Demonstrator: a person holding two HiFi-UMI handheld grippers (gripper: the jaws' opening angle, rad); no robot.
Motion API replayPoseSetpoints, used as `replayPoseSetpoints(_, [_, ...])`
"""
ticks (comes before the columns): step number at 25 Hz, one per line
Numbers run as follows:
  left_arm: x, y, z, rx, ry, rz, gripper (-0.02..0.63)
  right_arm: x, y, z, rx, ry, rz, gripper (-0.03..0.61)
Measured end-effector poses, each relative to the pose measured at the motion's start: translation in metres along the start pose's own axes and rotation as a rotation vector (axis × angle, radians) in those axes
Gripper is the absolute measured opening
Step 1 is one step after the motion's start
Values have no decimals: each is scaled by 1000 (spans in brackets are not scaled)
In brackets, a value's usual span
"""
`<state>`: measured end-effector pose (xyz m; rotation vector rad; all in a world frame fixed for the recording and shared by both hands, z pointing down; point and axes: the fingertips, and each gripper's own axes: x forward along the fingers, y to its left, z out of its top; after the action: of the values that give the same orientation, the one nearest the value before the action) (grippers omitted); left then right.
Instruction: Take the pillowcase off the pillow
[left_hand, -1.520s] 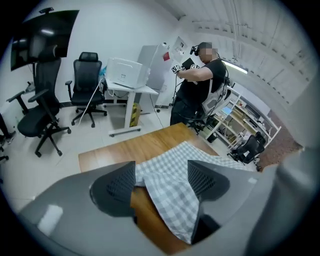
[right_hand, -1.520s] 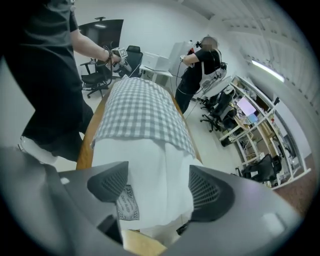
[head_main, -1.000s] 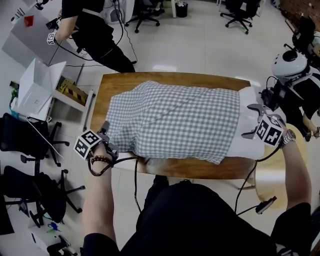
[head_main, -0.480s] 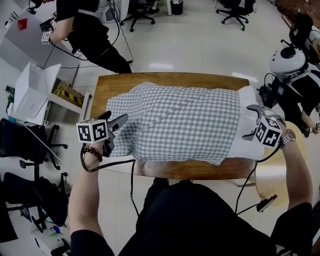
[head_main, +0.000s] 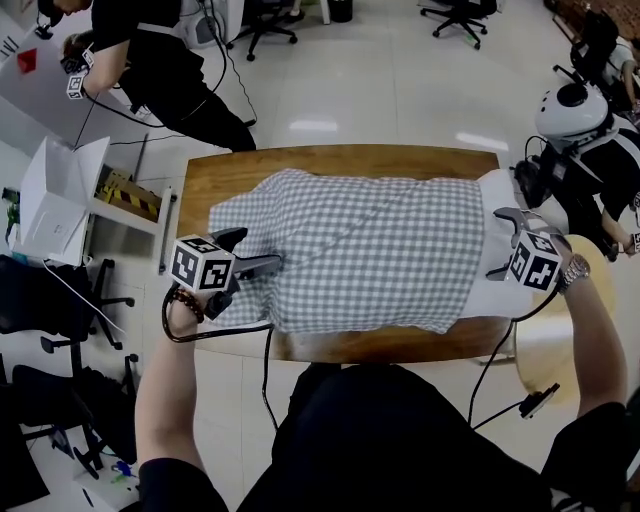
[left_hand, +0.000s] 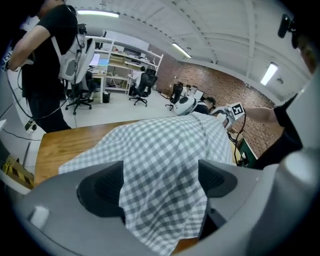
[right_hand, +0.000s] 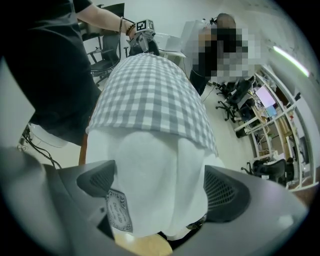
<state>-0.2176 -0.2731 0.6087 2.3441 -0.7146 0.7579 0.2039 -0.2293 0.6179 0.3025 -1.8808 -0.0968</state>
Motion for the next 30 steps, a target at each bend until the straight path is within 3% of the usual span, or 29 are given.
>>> replayPoseSetpoints(5, [21, -1, -17, 62, 117, -74, 469, 13, -2, -5, 9, 19, 12, 558])
replayPoseSetpoints(9, [31, 5, -26, 64, 176, -127, 468, 20, -5, -4, 19, 37, 30, 558])
replayPoseSetpoints(20, [52, 13, -32, -22, 212, -262, 466, 40, -9, -9, 66, 66, 83, 557])
replayPoseSetpoints(26, [55, 5, -34, -110, 182, -367, 362, 47, -9, -7, 98, 54, 103, 544])
replayPoseSetpoints(30, [53, 0, -31, -136, 158, -392, 280, 48, -5, -12, 110, 37, 113, 487])
